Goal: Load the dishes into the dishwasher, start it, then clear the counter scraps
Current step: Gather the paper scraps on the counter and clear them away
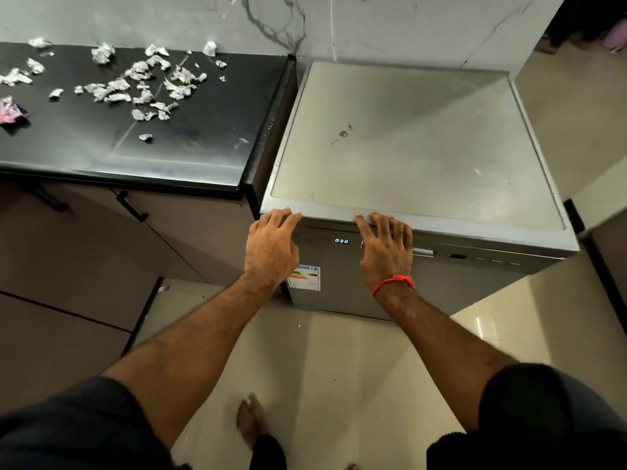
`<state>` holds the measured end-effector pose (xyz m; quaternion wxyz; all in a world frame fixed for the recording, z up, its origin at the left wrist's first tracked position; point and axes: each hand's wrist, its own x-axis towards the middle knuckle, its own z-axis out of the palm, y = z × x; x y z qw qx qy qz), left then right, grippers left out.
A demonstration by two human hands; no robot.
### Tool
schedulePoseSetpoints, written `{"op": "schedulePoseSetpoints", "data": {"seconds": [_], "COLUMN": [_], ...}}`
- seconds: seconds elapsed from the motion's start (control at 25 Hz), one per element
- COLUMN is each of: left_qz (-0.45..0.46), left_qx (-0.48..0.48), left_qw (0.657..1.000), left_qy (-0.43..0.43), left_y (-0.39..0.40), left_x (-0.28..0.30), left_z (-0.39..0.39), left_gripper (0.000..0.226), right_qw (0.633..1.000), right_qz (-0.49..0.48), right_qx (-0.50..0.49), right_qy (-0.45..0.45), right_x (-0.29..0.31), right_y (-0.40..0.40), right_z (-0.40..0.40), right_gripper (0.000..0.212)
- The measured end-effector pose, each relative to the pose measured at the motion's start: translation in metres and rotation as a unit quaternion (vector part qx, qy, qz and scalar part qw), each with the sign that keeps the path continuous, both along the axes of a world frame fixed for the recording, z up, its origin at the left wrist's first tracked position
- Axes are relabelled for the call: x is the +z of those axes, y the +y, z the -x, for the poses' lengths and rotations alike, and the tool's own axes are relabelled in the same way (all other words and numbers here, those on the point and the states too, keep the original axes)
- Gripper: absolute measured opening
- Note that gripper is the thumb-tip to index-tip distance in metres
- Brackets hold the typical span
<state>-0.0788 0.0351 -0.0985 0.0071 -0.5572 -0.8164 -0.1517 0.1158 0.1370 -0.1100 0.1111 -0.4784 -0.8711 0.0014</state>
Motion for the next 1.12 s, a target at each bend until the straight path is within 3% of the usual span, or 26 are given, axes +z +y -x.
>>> {"op": "schedulePoseSetpoints", "data": {"seconds": [0.16,0.28,0.4,0.48,0.64,0.8,0.92,1.12], "left_qz": [0.092,0.125,0.078,0.023,-0.007,0.003,0.030,0.136], "left_qx": [-0.033,-0.079,-0.110,-0.093,-0.031,0.008,0.033,0.051], "left_qw": [0.994,0.986,0.977,0.976,0.986,0.990,0.989,0.984], "left_qy": [-0.037,-0.075,-0.167,-0.193,-0.162,-0.138,-0.142,-0.108], "left_y": [0.004,0.003,-0.003,-0.011,-0.035,-0.048,-0.047,-0.034], "left_x": [0.033,0.046,0.050,0.055,0.063,0.071,0.074,0.072], "left_z": [0.007,0.027,0.070,0.109,0.206,0.281,0.313,0.352], "left_gripper": [0.064,0.063,0.057,0.056,0.062,0.064,0.066,0.076], "right_qw": [0.997,0.987,0.985,0.990,0.953,0.931,0.923,0.931], "right_qz": [0.067,0.143,0.148,0.133,0.196,0.216,0.237,0.282], "right_qx": [-0.009,-0.056,-0.088,-0.023,0.082,0.099,0.117,0.131], "right_qy": [-0.029,-0.043,-0.028,0.034,0.215,0.279,0.279,0.193], "right_x": [0.033,0.057,0.074,0.082,0.096,0.112,0.118,0.102], "right_y": [-0.001,0.001,0.004,0.002,-0.015,-0.017,-0.013,-0.009], "right_z": [0.007,0.024,0.059,0.096,0.197,0.285,0.328,0.373], "right_gripper": [0.065,0.048,0.036,0.039,0.041,0.041,0.046,0.064]}}
